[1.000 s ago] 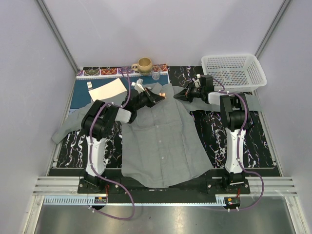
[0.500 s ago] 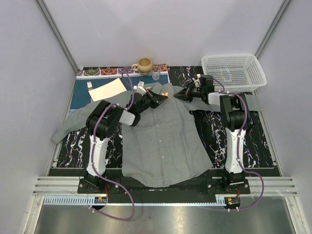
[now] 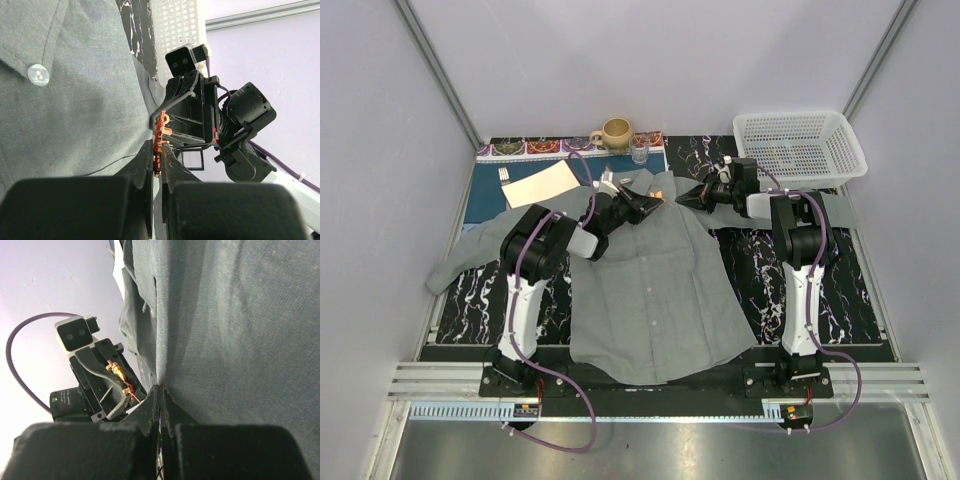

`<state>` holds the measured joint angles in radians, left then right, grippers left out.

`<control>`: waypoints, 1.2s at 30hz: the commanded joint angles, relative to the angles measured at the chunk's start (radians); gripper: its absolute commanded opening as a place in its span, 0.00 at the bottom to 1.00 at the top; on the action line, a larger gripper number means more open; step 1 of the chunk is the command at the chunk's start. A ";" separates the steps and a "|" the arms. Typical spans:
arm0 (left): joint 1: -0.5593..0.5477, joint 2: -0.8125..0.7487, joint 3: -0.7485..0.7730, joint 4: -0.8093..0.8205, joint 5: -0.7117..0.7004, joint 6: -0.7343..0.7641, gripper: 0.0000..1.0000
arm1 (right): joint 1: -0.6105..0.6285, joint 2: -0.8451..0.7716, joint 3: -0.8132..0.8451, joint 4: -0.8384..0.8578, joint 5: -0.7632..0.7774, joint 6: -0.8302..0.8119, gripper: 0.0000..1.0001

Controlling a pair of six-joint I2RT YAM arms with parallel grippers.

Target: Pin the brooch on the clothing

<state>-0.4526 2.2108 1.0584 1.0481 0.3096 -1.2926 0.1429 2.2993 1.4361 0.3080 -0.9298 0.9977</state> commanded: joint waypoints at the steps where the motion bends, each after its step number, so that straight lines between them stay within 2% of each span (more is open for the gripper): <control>1: 0.003 0.015 0.044 0.102 -0.036 -0.020 0.00 | -0.003 -0.069 -0.013 0.066 -0.033 0.024 0.00; 36: 0.002 0.044 0.066 0.099 -0.055 -0.077 0.00 | -0.003 -0.080 -0.051 0.123 -0.055 0.064 0.00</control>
<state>-0.4526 2.2475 1.0863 1.0485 0.2855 -1.3472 0.1429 2.2902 1.3926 0.3923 -0.9562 1.0523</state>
